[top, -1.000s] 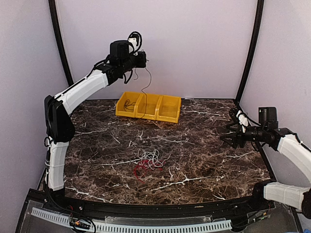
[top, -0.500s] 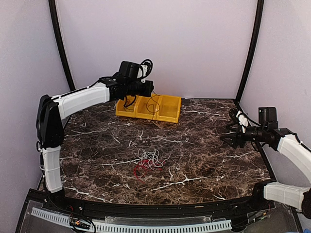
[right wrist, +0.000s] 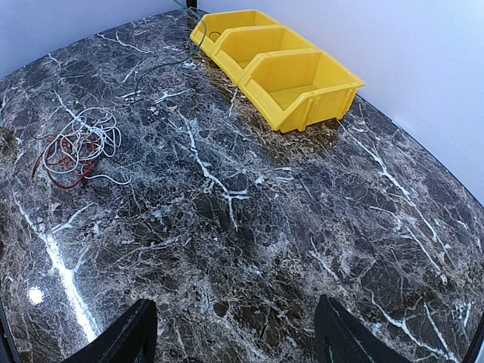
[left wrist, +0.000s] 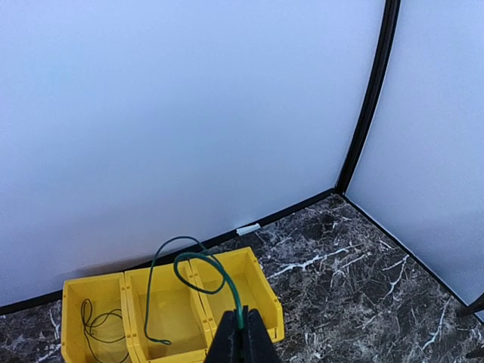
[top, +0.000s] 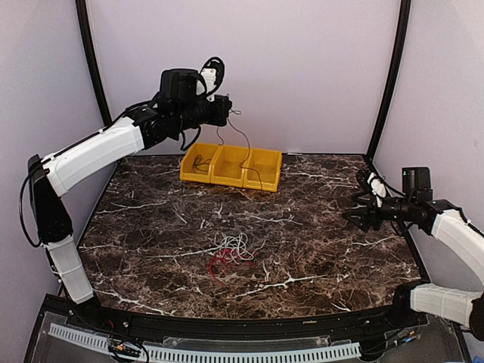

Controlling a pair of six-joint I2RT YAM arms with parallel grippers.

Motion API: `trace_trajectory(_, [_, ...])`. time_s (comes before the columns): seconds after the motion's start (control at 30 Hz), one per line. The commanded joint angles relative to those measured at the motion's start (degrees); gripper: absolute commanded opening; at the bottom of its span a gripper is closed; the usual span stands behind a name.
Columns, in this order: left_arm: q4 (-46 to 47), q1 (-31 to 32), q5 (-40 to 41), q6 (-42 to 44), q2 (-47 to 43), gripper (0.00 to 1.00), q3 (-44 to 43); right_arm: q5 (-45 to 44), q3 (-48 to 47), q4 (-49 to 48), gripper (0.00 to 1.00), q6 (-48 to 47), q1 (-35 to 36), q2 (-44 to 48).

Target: Untangle the cables

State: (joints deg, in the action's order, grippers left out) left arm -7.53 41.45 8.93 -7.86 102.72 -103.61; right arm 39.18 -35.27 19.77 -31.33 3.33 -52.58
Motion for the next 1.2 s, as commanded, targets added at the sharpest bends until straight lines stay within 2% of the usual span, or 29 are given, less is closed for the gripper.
trace_trajectory(0.0, [2.0,-0.1,4.0,4.2,1.0,0.0,-5.3,0.0,0.5,-0.8,0.73,-0.6,-0.2,0.1])
trace_trajectory(0.13, [6.9,-0.3,5.8,7.1,3.2,0.0,-7.1,-0.2,0.6,-0.9,0.73,-0.7,-0.2,-0.1])
trace_trajectory(0.33, [9.9,-1.6,7.1,12.4,11.2,0.0,-17.0,-1.1,0.7,-0.9,0.73,-0.9,-0.2,0.1])
trace_trajectory(0.47, [11.7,-3.6,6.6,11.5,16.2,0.0,-19.0,-1.3,0.9,-1.1,0.73,-0.9,-0.2,0.5])
trace_trajectory(0.8, [17.7,-5.5,7.2,9.5,20.1,0.0,-8.1,-1.4,1.1,-1.1,0.73,-1.1,-0.3,0.1])
trace_trajectory(1.17, [17.5,-6.1,6.2,9.0,20.5,0.0,-6.0,-1.5,1.1,-1.1,0.73,-1.6,-0.4,-0.3])
